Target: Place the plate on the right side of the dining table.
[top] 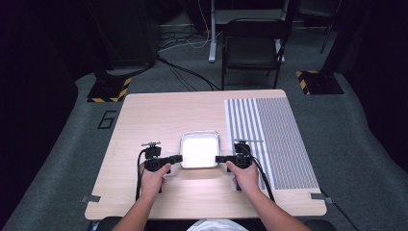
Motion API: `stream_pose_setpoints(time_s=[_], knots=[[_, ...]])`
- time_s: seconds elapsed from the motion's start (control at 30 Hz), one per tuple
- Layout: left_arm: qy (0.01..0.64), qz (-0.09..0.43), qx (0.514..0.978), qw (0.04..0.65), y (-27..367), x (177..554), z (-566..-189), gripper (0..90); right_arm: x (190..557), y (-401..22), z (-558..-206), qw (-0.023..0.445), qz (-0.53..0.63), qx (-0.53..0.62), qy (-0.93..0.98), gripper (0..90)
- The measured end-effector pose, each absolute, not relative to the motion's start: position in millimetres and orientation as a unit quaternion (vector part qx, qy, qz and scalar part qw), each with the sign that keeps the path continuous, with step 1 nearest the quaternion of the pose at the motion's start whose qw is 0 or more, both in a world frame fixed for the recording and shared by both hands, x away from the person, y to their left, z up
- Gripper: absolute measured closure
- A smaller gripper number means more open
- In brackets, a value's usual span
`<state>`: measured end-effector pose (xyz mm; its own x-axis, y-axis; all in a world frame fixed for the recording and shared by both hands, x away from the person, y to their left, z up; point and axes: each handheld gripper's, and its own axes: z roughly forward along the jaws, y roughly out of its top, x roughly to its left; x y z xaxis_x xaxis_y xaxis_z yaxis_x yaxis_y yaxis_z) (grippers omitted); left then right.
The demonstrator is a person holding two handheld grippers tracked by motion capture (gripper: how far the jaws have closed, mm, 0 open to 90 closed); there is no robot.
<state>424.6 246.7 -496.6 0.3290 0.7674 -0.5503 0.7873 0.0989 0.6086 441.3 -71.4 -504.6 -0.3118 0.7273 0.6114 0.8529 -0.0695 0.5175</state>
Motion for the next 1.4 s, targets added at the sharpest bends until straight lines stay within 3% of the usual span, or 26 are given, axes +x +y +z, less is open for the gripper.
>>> stream_pose_setpoints(time_s=[0.5, 1.4], knots=[[0.559, 0.032, 0.716, 0.418, 233.8, 421.4, -499.9, 70.1, 433.0, -58.3, -499.4, 0.004, -0.424, -0.556, -0.715, 70.8], [0.531, 0.05, 0.722, 0.44, 225.4, 427.4, -480.8, 65.7, 440.8, -66.7, -480.8, -0.015, -0.426, -0.528, -0.734, 67.2]])
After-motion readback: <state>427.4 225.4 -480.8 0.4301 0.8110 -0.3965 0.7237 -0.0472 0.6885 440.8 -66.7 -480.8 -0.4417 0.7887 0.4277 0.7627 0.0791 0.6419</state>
